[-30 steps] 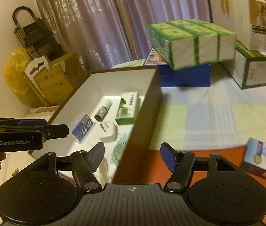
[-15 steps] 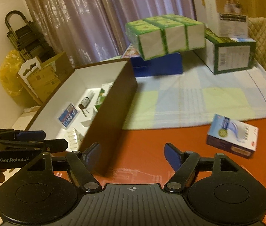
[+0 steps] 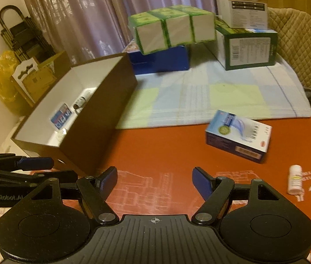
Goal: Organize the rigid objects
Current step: 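Withdraw both grippers from the box and move over the mat, then grasp the white pill bottle with the right gripper while the left gripper grasps the blue medicine box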
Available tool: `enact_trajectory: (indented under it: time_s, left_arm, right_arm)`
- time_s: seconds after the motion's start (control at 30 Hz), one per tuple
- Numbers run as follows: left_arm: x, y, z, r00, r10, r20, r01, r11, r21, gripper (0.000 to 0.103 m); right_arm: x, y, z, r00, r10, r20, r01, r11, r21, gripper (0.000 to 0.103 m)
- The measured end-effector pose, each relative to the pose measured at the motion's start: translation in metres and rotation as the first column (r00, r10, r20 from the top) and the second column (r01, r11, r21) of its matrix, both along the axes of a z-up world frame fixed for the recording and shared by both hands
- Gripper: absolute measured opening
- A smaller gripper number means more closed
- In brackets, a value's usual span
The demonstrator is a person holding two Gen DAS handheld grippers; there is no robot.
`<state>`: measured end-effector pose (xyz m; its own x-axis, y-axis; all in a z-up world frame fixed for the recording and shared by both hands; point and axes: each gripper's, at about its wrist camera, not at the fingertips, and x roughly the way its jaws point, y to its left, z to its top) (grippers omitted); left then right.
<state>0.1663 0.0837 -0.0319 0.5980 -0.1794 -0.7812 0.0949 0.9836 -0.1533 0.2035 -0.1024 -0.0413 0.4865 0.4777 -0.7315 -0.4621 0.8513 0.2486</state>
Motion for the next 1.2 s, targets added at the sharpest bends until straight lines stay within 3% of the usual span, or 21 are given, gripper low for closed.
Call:
enact_trajectory:
  time_s: [0.3, 0.67, 1.2]
  left_arm:
    - [0.008, -0.032, -0.008, 0.999, -0.036, -0.004, 0.036, 0.999, -0.009, 0.065]
    - [0.024, -0.071, -0.022, 0.996, -0.088, -0.025, 0.088, 0.996, -0.002, 0.065]
    - [0.069, -0.111, -0.042, 0.986, -0.169, 0.004, 0.169, 0.985, 0.025, 0.065]
  right_arm:
    - [-0.001, -0.038, -0.011, 1.000, -0.027, -0.015, 0.027, 0.999, -0.038, 0.072]
    - [0.008, -0.097, -0.023, 0.986, -0.163, -0.037, 0.160, 0.985, -0.068, 0.072]
    - [0.033, -0.138, -0.045, 0.960, -0.277, 0.036, 0.279, 0.950, -0.138, 0.072]
